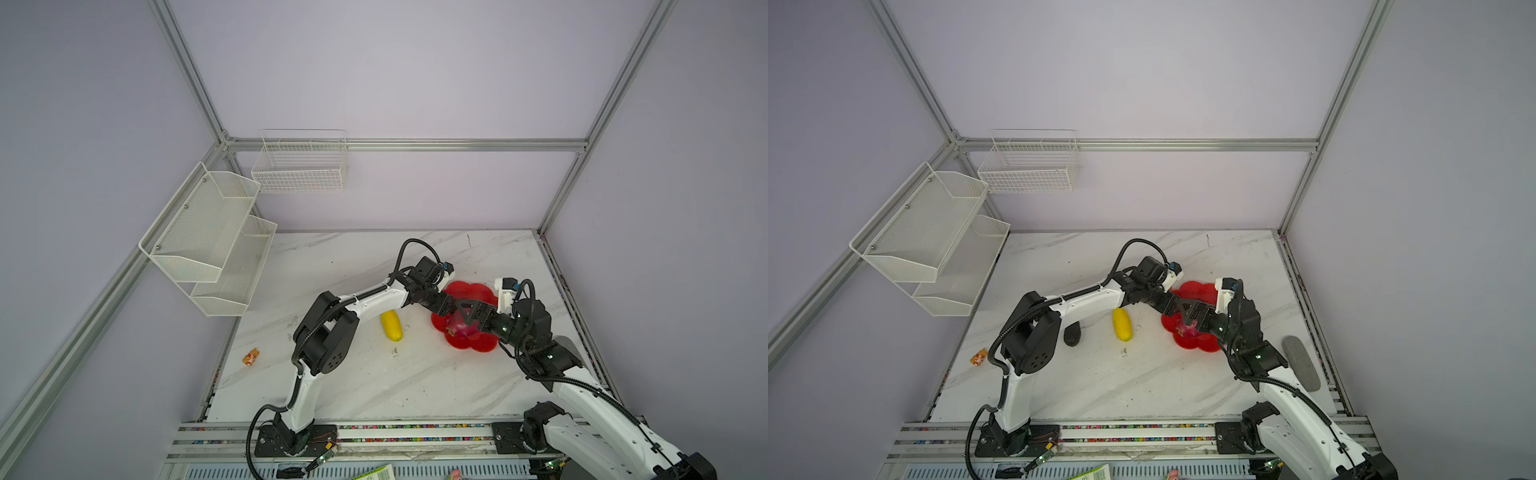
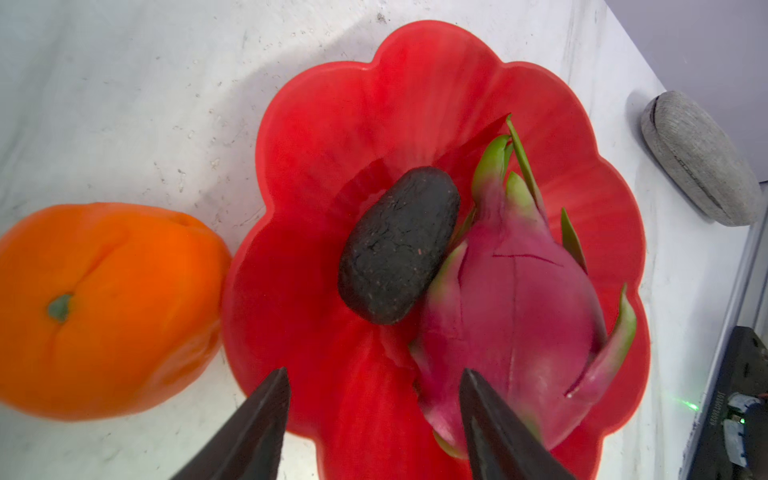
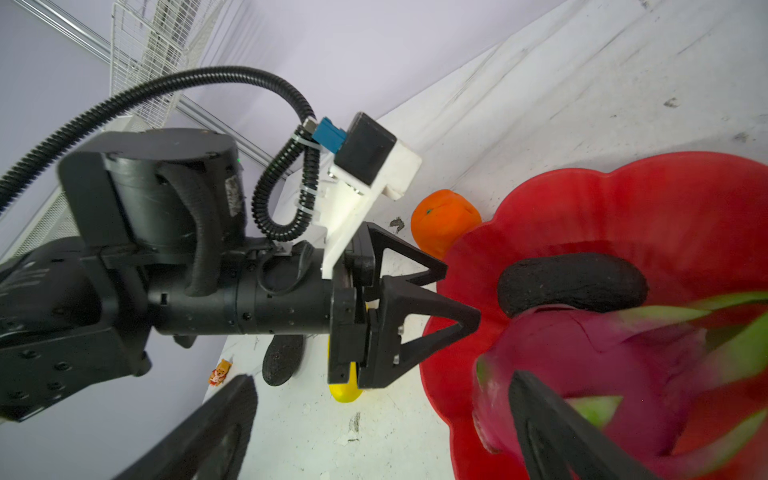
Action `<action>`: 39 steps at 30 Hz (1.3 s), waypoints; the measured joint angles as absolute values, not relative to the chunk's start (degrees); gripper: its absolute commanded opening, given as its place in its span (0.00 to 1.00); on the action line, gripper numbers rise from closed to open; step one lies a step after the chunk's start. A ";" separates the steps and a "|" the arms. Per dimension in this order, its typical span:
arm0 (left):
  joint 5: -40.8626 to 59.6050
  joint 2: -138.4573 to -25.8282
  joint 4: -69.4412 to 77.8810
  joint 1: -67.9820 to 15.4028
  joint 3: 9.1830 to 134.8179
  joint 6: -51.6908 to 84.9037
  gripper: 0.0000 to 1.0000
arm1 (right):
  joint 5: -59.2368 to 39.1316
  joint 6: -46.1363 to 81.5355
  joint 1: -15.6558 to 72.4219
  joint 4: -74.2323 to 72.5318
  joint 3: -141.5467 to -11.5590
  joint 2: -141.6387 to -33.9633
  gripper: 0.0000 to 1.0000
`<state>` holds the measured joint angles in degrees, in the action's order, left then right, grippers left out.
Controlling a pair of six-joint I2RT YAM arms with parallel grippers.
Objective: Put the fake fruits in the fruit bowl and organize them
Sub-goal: 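Move the left gripper to the nearer dark avocado and grasp it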
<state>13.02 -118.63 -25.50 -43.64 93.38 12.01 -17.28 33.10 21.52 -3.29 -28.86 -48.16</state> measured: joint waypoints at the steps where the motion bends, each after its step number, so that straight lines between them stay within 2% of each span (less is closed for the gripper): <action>1: 11.64 -117.60 -25.98 -43.62 93.27 11.46 0.73 | -17.08 32.14 21.52 -2.59 -29.45 -48.97 0.97; 6: -0.38 -102.65 -27.40 -42.48 85.78 12.51 0.76 | -17.65 27.51 21.85 -0.82 -32.71 -53.76 0.97; 9: -7.49 -92.14 -29.10 -38.81 78.22 15.57 0.76 | -18.61 26.65 23.77 -2.46 -33.12 -56.42 0.97; 15: -14.85 -82.13 -33.71 -27.86 57.82 25.39 0.76 | -19.22 26.00 36.51 -8.03 -36.80 -67.64 0.97; 19: -14.37 -79.72 -37.36 -26.09 50.52 29.43 0.76 | -21.50 26.83 39.77 -14.87 -37.12 -73.28 0.97; 28: -13.52 -84.66 -34.85 -25.36 49.50 32.49 0.70 | -22.04 26.48 39.75 -17.54 -37.04 -74.54 0.97; 30: -13.39 -86.41 -34.11 -25.21 49.15 32.58 0.67 | -21.96 26.46 39.75 -17.63 -36.71 -73.78 0.97; 34: -12.69 -88.23 -32.82 -25.02 48.95 32.71 0.53 | -21.78 26.50 39.75 -17.72 -35.88 -72.18 0.97; 39: -11.66 -88.36 -31.81 -24.86 48.99 32.91 0.41 | -20.51 26.72 39.29 -17.21 -35.70 -69.78 0.97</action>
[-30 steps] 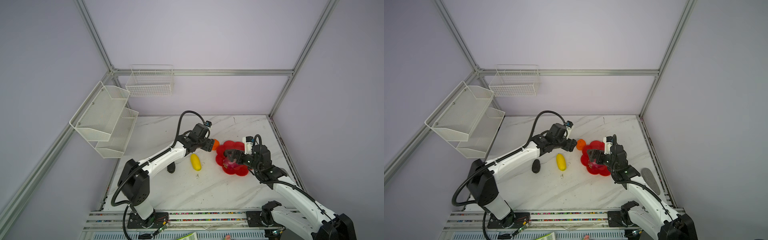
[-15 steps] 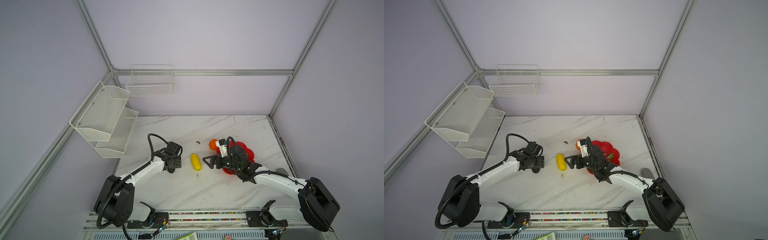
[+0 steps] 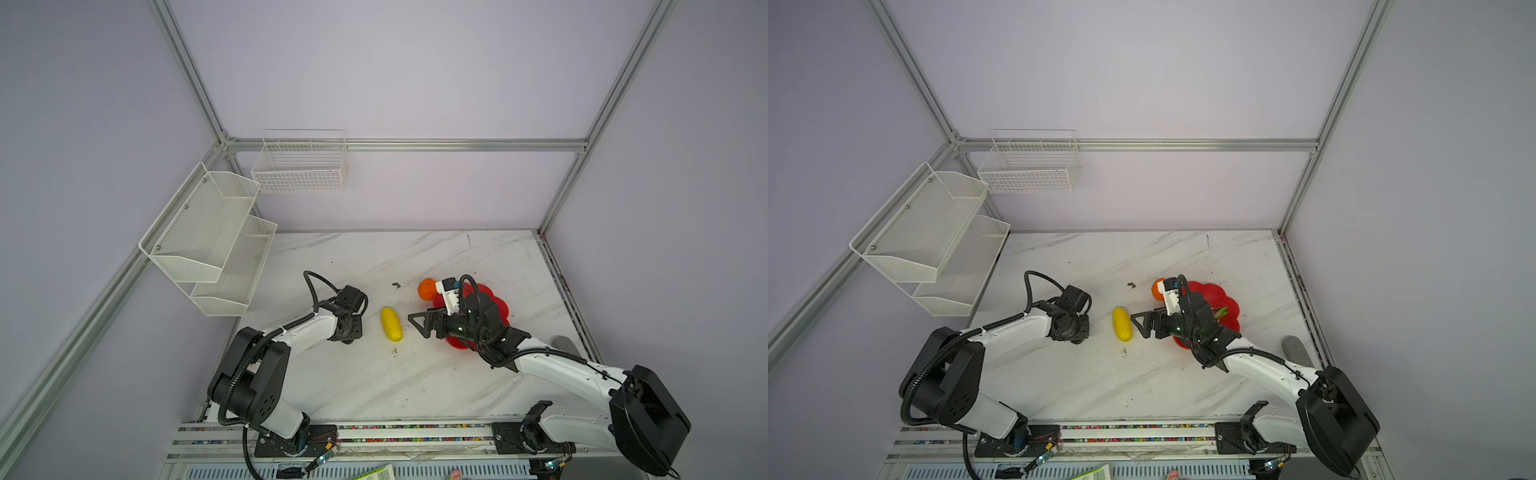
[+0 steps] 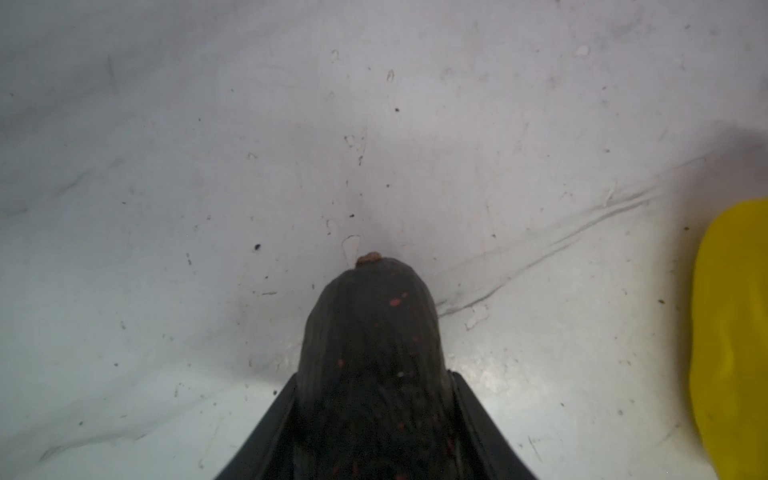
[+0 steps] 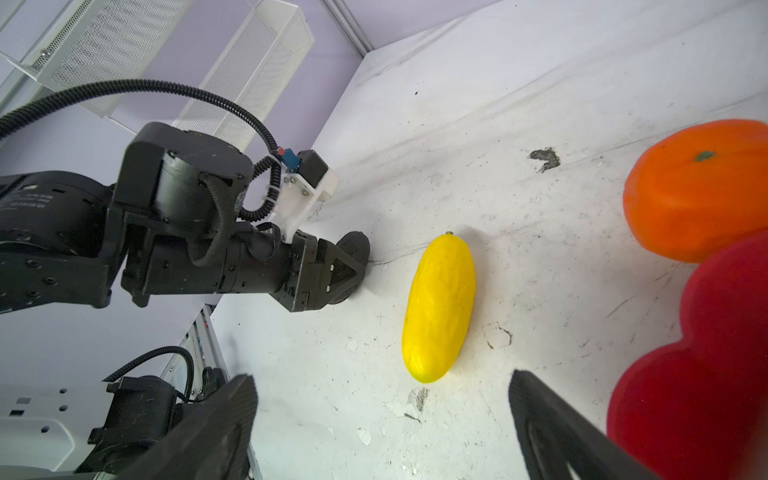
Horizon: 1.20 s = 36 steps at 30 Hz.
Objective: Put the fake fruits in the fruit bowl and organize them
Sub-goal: 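Move the left gripper to the nearer dark avocado and grasp it, then carry the avocado into the bowl and open the left gripper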
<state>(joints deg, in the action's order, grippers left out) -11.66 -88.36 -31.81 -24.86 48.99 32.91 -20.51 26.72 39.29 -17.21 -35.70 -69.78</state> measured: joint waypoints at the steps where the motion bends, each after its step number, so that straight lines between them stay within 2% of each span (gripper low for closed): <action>1: -11.29 -88.20 -31.77 -24.91 49.04 32.80 0.40 | -20.38 26.83 38.68 -17.15 -35.59 -68.77 0.97; 7: -9.74 -87.13 -32.27 -28.97 52.93 30.28 0.40 | -21.26 28.27 27.20 -15.40 -34.79 -62.65 0.97; 11: -7.11 -89.60 -30.52 -35.44 62.70 25.74 0.39 | -22.02 29.23 18.74 -12.25 -34.02 -59.53 0.97; 17: 1.74 -100.68 -23.77 -41.12 79.31 17.72 0.39 | -24.75 31.81 9.26 -9.10 -31.14 -56.95 0.97; 24: 8.36 -112.31 -23.40 -43.13 88.23 13.85 0.40 | -26.13 32.29 7.70 -6.46 -30.57 -55.05 0.98; 36: 7.07 -116.31 -25.39 -47.97 91.88 14.52 0.47 | -27.49 31.33 7.38 -5.93 -30.61 -56.27 0.97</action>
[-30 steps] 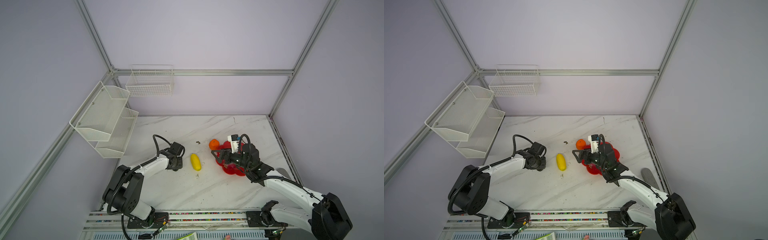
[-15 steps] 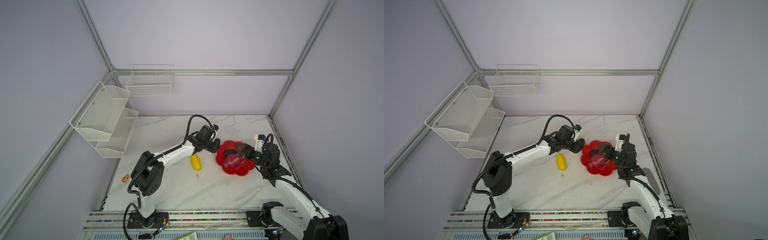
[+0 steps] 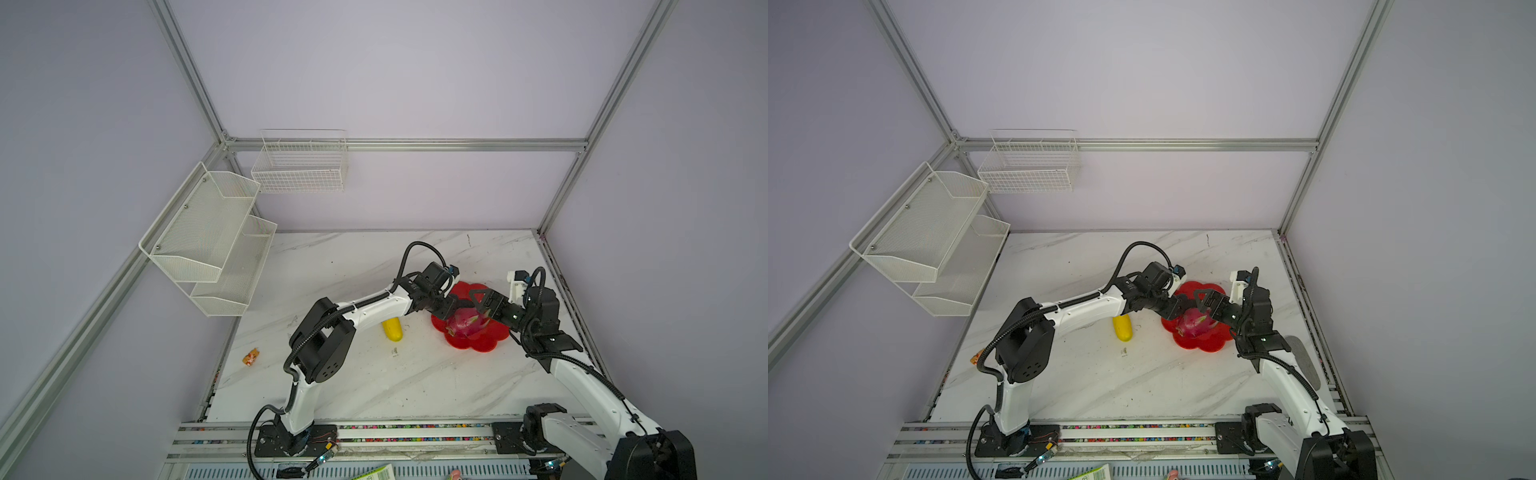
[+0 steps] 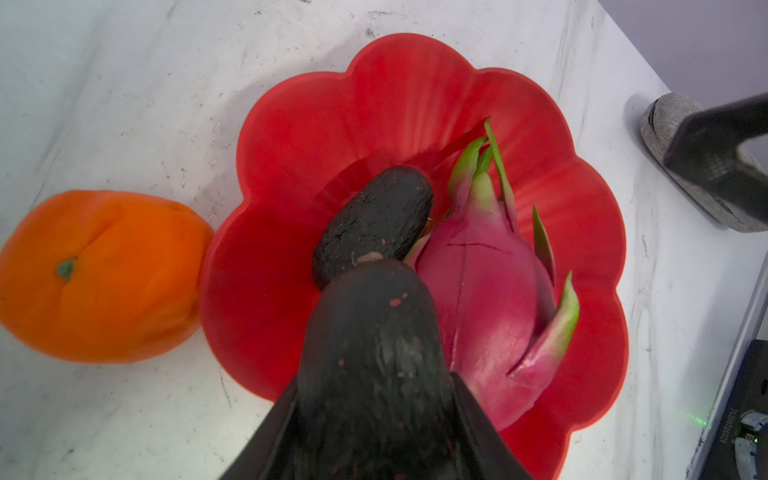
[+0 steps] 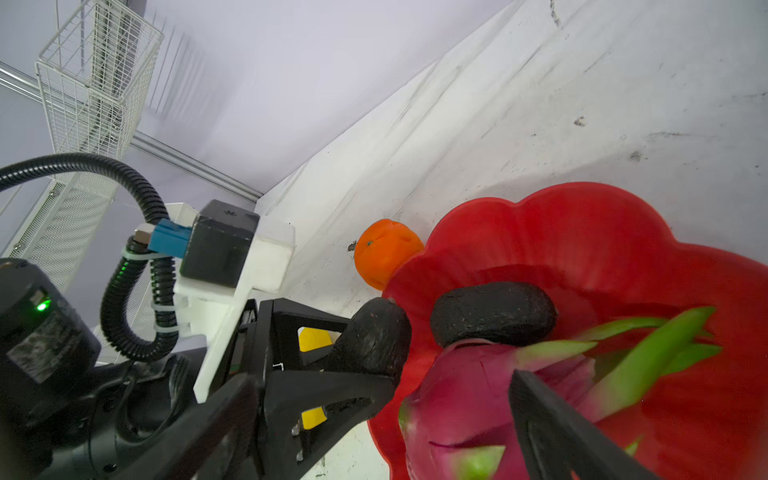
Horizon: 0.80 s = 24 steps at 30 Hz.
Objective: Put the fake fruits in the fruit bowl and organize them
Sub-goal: 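Carry the avocado into the bowl and open the left gripper, then move the left gripper to the yellow fruit and grasp it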
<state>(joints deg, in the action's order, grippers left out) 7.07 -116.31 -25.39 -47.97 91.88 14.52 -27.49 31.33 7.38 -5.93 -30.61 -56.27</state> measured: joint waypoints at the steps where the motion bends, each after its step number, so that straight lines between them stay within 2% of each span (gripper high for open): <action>1: 6.83 -116.42 -25.41 -48.10 92.01 14.59 0.47 | -27.51 31.24 7.38 -5.89 -30.61 -56.27 0.97; 7: 4.78 -117.49 -26.26 -48.29 92.40 15.73 0.49 | -27.68 31.20 7.35 -5.17 -30.61 -55.77 0.97; 15: 3.22 -118.28 -26.89 -48.47 92.47 16.43 0.66 | -27.90 31.20 7.20 -4.67 -30.61 -55.05 0.97; 24: -1.21 -116.07 -27.77 -48.90 92.55 15.86 0.76 | -26.39 28.80 7.11 -1.41 -33.01 -55.09 0.97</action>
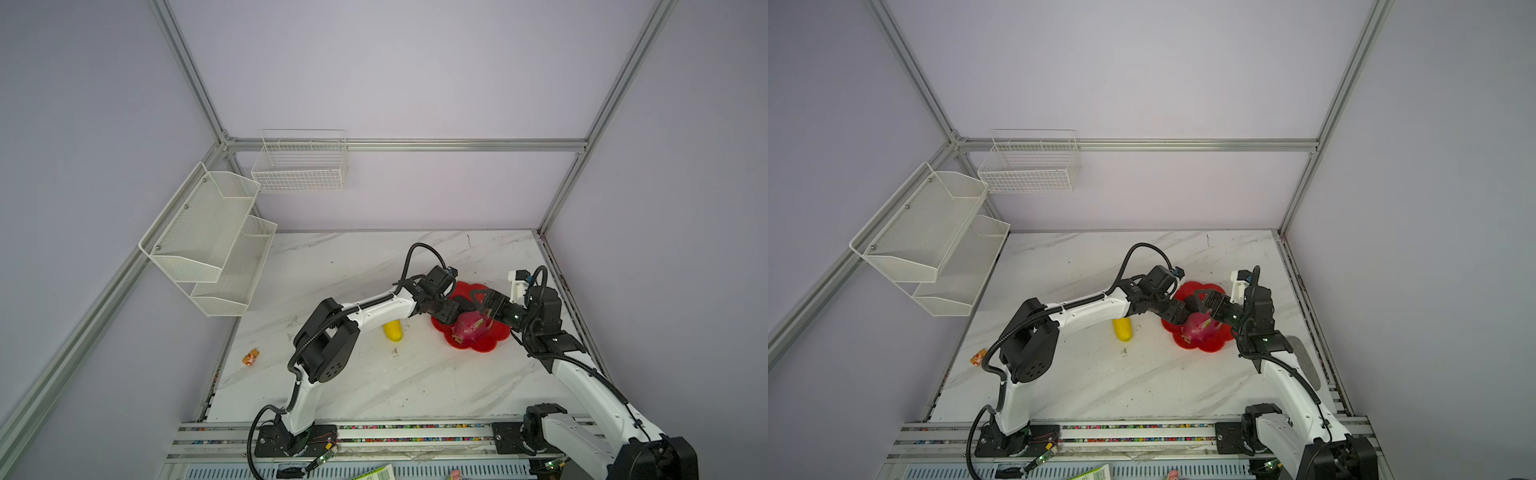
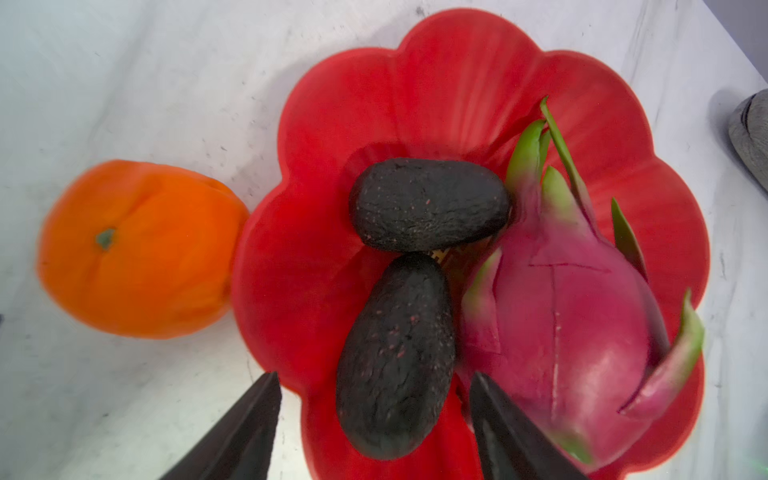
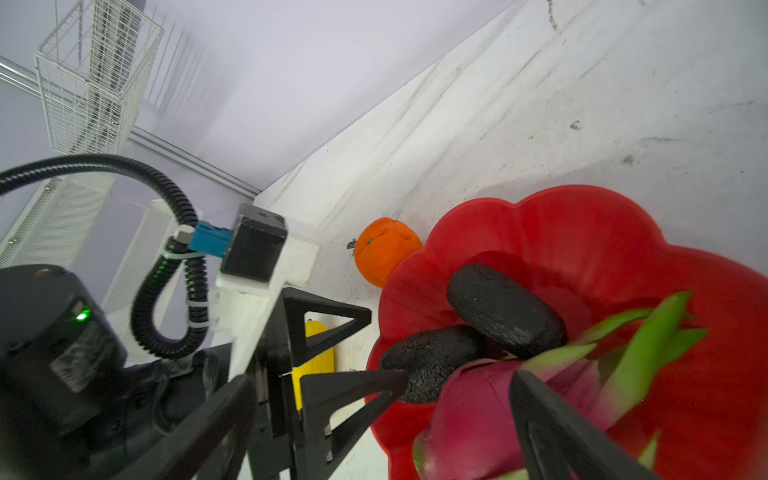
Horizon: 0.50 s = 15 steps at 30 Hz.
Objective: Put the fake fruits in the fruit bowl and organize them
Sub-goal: 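Move the left gripper to the yellow fruit and grasp it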
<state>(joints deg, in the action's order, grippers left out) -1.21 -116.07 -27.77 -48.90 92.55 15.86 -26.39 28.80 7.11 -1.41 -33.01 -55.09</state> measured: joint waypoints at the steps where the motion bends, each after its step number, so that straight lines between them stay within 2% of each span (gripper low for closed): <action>1: -2.68 -114.65 -27.77 -48.90 92.20 15.92 0.77 | -25.87 27.64 7.11 -0.43 -33.95 -55.09 0.97; 8: -14.20 -97.93 -28.99 -46.83 79.42 21.63 0.80 | -25.50 22.52 8.60 2.11 -37.04 -55.33 0.97; 15: -14.04 -94.15 -30.26 -41.91 64.88 29.26 0.80 | -24.49 22.83 23.90 -0.78 -36.95 -60.27 0.97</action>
<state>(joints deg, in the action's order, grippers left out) -14.04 -94.15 -30.26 -41.91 64.88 29.26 -24.49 22.83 23.90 -0.78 -36.95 -60.27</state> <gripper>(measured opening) 0.800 0.974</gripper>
